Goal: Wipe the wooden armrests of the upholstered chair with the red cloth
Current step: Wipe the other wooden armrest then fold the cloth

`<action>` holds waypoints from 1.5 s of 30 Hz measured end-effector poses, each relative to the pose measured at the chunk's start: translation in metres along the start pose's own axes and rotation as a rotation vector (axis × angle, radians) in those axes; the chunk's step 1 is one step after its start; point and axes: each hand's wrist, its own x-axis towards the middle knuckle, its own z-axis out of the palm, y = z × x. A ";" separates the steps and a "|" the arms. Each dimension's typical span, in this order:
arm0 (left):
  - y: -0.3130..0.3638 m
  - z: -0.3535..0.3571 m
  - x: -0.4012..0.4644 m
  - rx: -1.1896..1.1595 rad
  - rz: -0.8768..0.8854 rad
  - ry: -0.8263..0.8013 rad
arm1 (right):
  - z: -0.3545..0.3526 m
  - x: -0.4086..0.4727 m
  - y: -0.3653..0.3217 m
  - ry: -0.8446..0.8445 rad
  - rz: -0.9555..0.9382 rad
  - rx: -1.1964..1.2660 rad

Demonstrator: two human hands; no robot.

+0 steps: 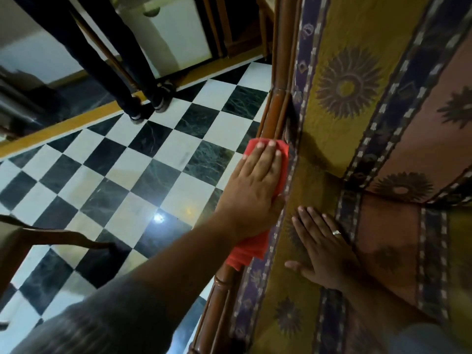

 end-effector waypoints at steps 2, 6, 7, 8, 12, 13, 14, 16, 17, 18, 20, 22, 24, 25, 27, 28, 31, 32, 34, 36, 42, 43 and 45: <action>0.001 -0.002 0.003 -0.006 -0.018 -0.023 | 0.002 -0.002 0.001 -0.001 0.014 0.002; 0.004 -0.004 0.010 -0.001 -0.054 -0.005 | -0.004 0.002 -0.013 0.004 0.057 -0.007; 0.003 -0.003 0.010 0.001 -0.058 0.007 | -0.005 0.002 -0.019 0.002 0.087 -0.016; 0.003 -0.003 0.007 0.003 -0.058 0.015 | -0.005 0.001 -0.027 0.000 0.119 -0.029; 0.008 0.003 -0.016 0.010 -0.015 0.049 | 0.002 -0.020 -0.050 -0.015 0.133 -0.073; 0.011 0.007 -0.036 0.015 -0.011 0.039 | 0.007 -0.033 -0.059 -0.036 0.112 -0.082; 0.013 0.008 -0.050 0.023 -0.007 0.028 | 0.008 -0.040 -0.060 -0.048 0.096 -0.087; 0.018 0.016 -0.093 -0.002 -0.021 0.007 | 0.014 -0.063 -0.071 -0.041 0.072 -0.080; 0.021 0.018 -0.112 -0.044 -0.020 0.004 | 0.017 -0.073 -0.076 -0.025 0.061 -0.067; 0.022 0.019 -0.130 -0.085 -0.022 0.005 | 0.019 -0.083 -0.082 -0.008 0.055 -0.060; 0.022 0.023 -0.146 -0.151 -0.019 0.028 | 0.022 -0.097 -0.089 -0.008 0.062 -0.049; 0.022 0.028 -0.147 -0.147 -0.022 0.069 | 0.024 -0.104 -0.095 -0.033 0.077 -0.003; 0.026 0.032 -0.151 -0.130 -0.052 0.090 | 0.021 -0.104 -0.100 -0.085 0.122 0.046; 0.027 0.032 -0.156 -0.148 -0.051 0.079 | 0.016 -0.101 -0.105 -0.124 0.175 0.126; 0.031 0.025 -0.170 -0.225 -0.055 0.043 | -0.004 -0.091 -0.124 -0.161 0.393 0.466; 0.031 0.019 -0.171 -0.304 -0.088 0.046 | -0.020 -0.078 -0.133 -0.155 0.523 0.722; 0.025 -0.001 -0.183 -0.571 -0.440 0.055 | -0.068 -0.064 -0.174 0.059 0.784 1.445; 0.019 -0.005 -0.184 -0.597 -0.588 0.031 | -0.082 -0.060 -0.184 0.103 0.805 1.497; 0.008 -0.007 -0.192 -0.645 -0.765 -0.090 | -0.108 -0.052 -0.202 0.059 0.843 1.457; 0.003 -0.007 -0.200 -0.793 -0.812 -0.087 | -0.117 -0.046 -0.211 0.023 0.886 1.413; 0.017 -0.010 -0.214 -0.932 -0.695 0.115 | -0.140 -0.060 -0.210 0.222 0.827 1.319; 0.024 -0.013 -0.215 -0.937 -0.651 0.128 | -0.144 -0.068 -0.209 0.256 0.834 1.272; 0.042 -0.019 -0.216 -0.953 -0.560 0.134 | -0.151 -0.091 -0.206 0.370 0.865 1.201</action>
